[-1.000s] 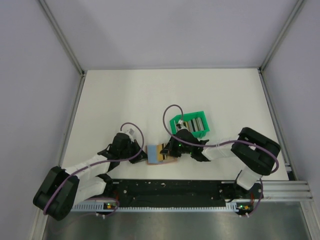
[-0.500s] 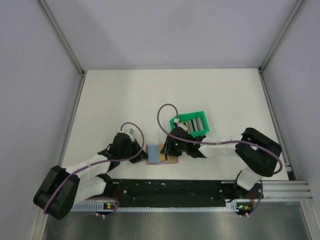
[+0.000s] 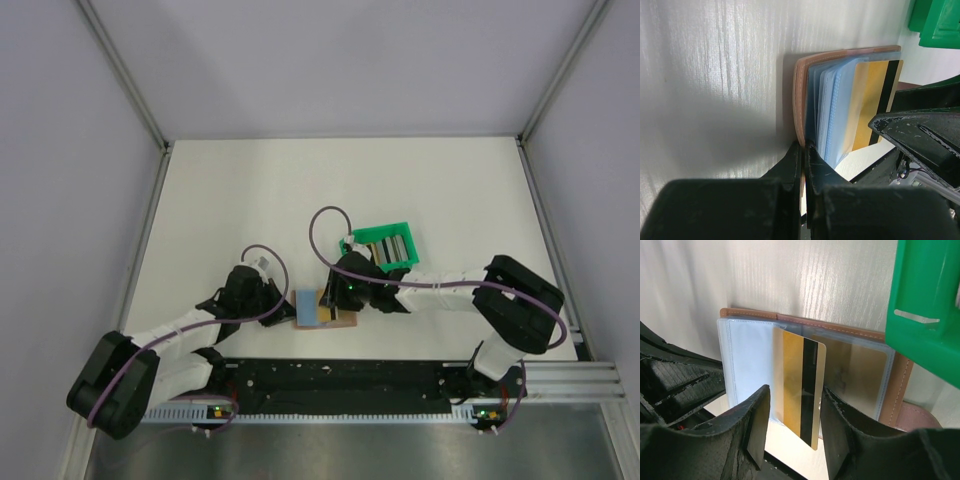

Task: Put the credit cards into the card holder
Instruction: Insert the credit card into the card slot.

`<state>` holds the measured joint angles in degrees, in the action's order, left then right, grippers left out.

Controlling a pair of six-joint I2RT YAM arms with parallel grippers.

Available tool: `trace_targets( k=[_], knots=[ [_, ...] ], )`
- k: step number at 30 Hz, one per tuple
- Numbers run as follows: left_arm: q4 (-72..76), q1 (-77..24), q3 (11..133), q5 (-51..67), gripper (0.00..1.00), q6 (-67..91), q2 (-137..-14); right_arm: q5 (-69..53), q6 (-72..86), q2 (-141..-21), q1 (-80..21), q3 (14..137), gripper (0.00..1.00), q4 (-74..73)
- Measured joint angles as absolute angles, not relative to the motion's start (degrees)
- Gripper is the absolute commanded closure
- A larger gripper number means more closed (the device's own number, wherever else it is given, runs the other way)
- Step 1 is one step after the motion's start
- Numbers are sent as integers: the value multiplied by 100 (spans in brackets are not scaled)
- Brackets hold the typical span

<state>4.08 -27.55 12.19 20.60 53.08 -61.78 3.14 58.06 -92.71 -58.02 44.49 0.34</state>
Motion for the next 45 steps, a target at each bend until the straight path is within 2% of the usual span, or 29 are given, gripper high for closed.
trace_targets(
  k=[32, 45],
  knots=[
    [440, -2753, 1216, 2080, 100, 5308, -6204, 139, 5417, -9800, -5979, 5437, 55, -1118],
    [440, -2753, 1216, 2080, 100, 5308, -6204, -121, 5247, -9983, -6027, 5601, 55, -1107]
  ],
)
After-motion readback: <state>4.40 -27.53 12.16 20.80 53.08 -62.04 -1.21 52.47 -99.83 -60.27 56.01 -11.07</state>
